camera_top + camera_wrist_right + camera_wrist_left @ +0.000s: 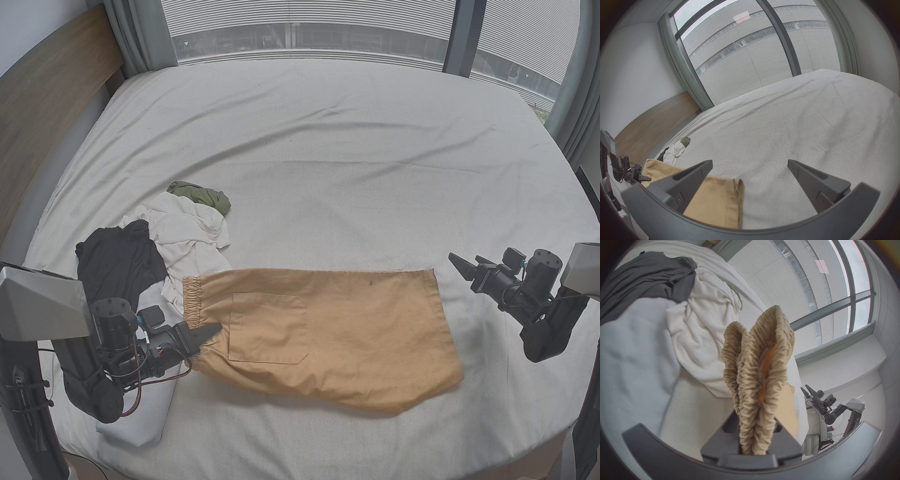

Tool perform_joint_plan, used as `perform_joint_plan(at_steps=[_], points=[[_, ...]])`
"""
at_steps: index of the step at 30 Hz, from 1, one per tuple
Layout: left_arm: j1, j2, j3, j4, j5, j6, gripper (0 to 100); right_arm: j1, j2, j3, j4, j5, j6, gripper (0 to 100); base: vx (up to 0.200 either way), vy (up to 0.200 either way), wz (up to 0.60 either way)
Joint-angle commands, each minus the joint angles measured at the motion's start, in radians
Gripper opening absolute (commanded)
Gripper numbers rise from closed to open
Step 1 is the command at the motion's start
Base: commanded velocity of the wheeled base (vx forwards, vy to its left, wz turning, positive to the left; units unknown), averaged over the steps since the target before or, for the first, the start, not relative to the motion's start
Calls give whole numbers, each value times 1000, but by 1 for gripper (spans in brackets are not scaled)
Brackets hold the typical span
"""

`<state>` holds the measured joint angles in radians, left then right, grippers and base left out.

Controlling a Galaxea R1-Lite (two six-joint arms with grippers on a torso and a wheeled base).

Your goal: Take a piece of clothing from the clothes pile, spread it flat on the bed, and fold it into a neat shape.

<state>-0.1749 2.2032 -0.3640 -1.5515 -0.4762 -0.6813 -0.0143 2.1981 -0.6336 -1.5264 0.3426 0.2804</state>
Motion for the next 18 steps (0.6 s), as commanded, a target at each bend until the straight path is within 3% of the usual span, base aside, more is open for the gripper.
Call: perform_joint_plan(at_steps=[1,18], points=[[43,-14,2,-1,-1,2,0,0,2,0,0,1,0,100,0,0,0],[167,-30,4,1,-116,-1,0,2,2,0,0,1,0,100,0,0,0]])
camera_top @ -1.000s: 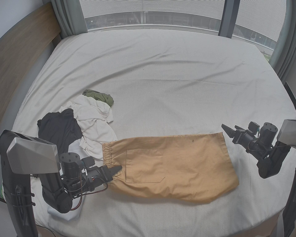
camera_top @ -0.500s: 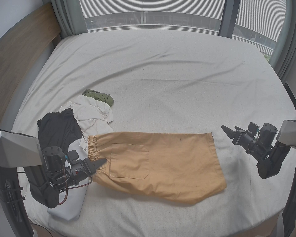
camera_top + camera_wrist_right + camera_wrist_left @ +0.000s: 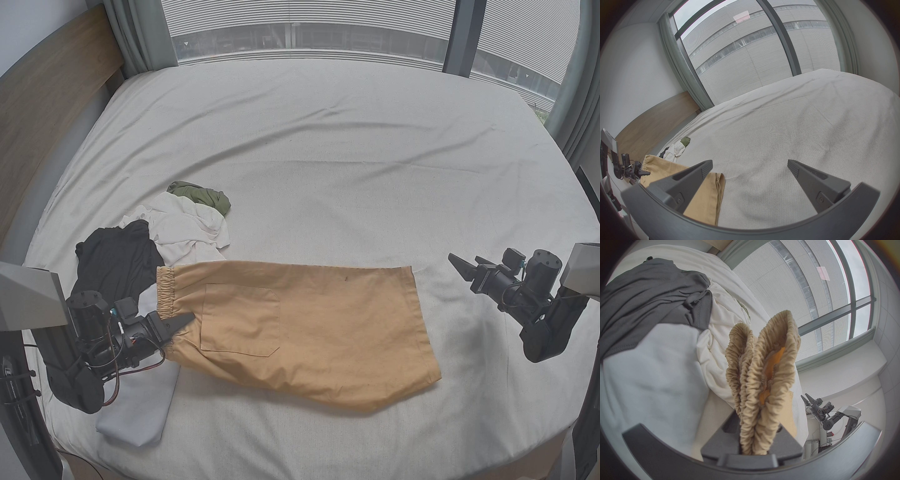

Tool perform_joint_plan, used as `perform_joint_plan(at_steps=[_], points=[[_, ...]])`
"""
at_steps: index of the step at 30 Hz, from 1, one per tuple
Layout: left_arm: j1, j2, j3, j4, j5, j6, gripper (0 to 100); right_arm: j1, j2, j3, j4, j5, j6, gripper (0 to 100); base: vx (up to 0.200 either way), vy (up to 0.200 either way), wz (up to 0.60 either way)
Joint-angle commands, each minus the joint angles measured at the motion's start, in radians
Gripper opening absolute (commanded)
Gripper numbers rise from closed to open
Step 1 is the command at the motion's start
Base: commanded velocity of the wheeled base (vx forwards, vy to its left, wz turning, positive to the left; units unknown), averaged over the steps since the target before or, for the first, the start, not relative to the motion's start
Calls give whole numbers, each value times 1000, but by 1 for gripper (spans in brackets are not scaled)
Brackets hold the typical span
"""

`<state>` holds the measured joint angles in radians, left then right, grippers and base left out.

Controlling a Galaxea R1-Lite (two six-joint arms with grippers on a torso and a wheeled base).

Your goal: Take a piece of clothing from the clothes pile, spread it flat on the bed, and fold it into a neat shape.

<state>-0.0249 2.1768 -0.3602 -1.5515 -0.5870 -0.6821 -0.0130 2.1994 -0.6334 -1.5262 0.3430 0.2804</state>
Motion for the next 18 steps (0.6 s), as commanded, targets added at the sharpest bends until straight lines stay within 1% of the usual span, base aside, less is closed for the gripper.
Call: perform_joint_plan(at_steps=[1,9,17,18], points=[[20,-5,0,1,-7,0,0,1,0,0,0,1,0,100,0,0,0],[46,-5,0,1,-36,-2,0,1,0,0,0,1,0,100,0,0,0],[-6,-22,12,1,-40,-4,0,1,2,0,-2,1,0,100,0,0,0],[-35,-31,18,1,-39,-5,0,1,2,0,-2,1,0,100,0,0,0]])
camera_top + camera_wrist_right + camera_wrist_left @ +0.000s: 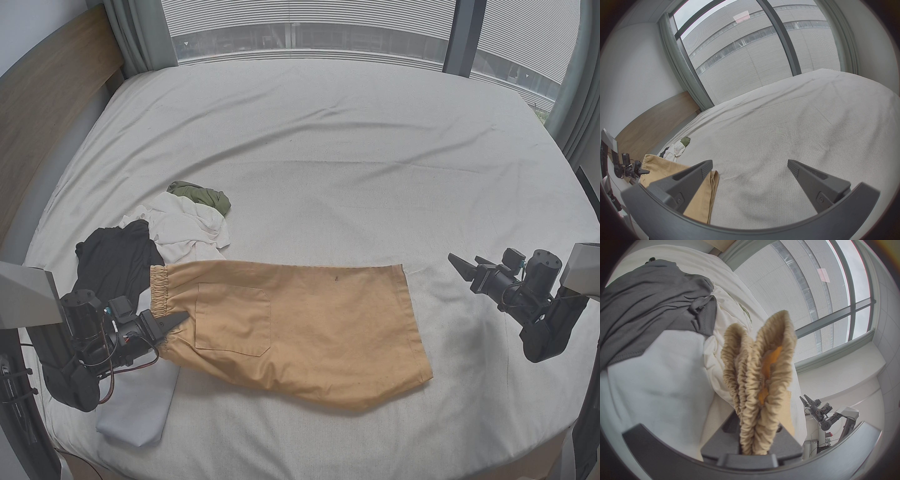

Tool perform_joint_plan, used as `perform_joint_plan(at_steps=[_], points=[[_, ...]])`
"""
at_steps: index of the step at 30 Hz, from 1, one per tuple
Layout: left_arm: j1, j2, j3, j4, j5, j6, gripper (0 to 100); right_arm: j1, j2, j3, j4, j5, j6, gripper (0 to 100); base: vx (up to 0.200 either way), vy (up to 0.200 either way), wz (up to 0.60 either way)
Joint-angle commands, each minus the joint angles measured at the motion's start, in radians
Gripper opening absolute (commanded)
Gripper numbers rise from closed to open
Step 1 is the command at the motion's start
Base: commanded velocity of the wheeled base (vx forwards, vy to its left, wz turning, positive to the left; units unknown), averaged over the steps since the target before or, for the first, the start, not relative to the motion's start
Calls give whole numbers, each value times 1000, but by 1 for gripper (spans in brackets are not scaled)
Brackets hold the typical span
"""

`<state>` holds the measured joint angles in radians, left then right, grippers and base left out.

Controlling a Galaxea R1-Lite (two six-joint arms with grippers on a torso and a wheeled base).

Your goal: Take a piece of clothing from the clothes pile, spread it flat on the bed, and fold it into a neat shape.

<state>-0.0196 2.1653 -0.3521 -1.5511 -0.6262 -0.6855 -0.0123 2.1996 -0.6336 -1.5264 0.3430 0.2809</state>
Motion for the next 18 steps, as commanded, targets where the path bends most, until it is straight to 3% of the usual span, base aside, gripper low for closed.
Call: perform_joint_plan(at_steps=[1,5,7,9,12,18], points=[[-56,-19,10,0,6,-2,0,0,2,0,-1,1,0,100,0,0,0],[-102,-24,12,-1,14,-2,0,-1,2,0,-1,1,0,100,0,0,0],[-183,-55,18,0,26,-2,0,-1,2,0,0,1,0,100,0,0,0],[-215,-56,19,-1,46,-2,0,-1,2,0,-1,1,0,100,0,0,0],[-286,-50,2,-3,123,1,0,0,2,0,-1,1,0,100,0,0,0],[-341,-25,-42,-3,160,1,0,0,2,0,-1,1,0,100,0,0,0]])
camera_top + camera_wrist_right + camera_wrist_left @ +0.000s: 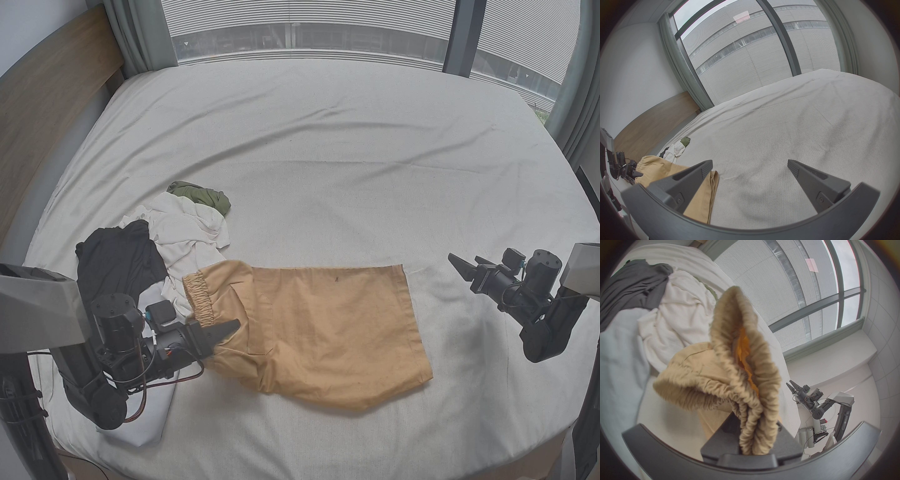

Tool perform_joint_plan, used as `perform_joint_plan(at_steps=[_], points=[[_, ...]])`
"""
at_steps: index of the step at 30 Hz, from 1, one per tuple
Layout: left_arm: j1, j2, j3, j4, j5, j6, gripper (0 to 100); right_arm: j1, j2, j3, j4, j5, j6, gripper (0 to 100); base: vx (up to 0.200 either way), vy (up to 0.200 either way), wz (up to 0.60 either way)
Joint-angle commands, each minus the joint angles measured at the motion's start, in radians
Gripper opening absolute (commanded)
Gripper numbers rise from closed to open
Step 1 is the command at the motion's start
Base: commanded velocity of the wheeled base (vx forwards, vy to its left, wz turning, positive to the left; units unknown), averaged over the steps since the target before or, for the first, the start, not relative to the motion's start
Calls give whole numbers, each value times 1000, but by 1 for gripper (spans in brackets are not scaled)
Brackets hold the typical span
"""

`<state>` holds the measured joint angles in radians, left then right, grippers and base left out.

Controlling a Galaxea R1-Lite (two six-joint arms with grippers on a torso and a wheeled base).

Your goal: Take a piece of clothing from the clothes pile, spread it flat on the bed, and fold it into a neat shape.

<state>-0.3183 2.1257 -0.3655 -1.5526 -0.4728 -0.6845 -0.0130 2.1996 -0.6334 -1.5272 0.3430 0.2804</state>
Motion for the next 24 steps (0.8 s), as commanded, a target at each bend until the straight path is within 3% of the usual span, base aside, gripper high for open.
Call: perform_joint_plan(at_steps=[1,24], points=[[-50,19,-38,-1,8,0,0,2,2,0,-1,1,0,100,0,0,0],[-177,53,-164,-1,11,-93,0,2,0,1,-1,1,2,100,0,0,0]])
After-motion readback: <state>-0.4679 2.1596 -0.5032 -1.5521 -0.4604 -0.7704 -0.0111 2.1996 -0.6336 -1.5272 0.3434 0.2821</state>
